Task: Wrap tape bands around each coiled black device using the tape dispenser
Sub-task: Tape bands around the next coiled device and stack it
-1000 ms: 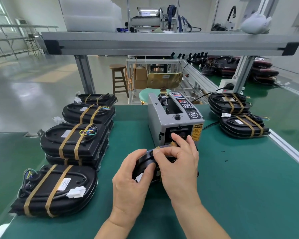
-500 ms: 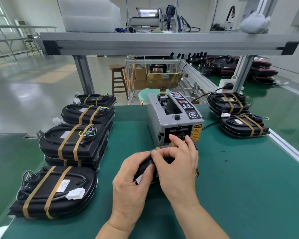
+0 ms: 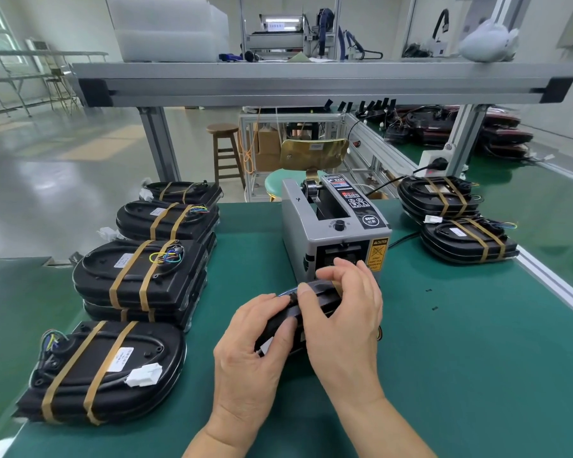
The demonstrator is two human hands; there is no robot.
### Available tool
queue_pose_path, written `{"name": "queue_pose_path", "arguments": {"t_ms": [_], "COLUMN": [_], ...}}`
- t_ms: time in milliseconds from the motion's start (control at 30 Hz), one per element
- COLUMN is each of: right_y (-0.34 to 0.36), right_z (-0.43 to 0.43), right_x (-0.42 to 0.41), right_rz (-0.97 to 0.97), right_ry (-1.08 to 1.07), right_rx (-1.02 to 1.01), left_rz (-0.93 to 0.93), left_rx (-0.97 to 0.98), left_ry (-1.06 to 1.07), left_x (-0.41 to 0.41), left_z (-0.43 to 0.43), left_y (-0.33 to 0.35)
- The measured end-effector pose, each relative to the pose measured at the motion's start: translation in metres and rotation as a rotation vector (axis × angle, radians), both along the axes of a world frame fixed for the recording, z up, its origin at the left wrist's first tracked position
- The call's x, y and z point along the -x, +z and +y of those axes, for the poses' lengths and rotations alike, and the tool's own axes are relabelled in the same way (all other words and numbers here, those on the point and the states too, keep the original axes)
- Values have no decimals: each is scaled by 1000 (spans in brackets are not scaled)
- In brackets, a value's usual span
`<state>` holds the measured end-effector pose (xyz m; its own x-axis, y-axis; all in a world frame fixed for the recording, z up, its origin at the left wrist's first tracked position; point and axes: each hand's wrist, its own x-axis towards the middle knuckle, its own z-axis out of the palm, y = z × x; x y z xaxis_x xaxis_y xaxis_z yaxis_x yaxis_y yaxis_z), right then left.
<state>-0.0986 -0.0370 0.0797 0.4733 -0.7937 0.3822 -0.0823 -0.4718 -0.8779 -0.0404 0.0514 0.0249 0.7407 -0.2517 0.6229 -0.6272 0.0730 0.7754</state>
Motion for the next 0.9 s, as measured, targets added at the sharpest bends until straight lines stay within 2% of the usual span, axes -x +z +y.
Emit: {"name": "queue_pose_path", "arguments": {"t_ms": [100, 233, 500, 700, 900], "right_y": [-1, -6, -10, -8, -9], "right_z": [1, 1, -1, -8, -39], "right_x": [-4, -7, -9, -6, 5], "right_rz": [25, 83, 79, 47, -58], "right_ry": [-21, -55, -71, -64, -75], "right_rx": [41, 128, 112, 88, -38], "left_rz": [-11, 85, 79, -118, -96], "left_rx": [-8, 44, 38, -214, -260], "left_ry": [3, -27, -17, 15, 12], "left_x": [3, 6, 8, 5, 4], "left_z": [0, 0, 1, 6, 9], "left_y": [4, 7, 7, 14, 23]}}
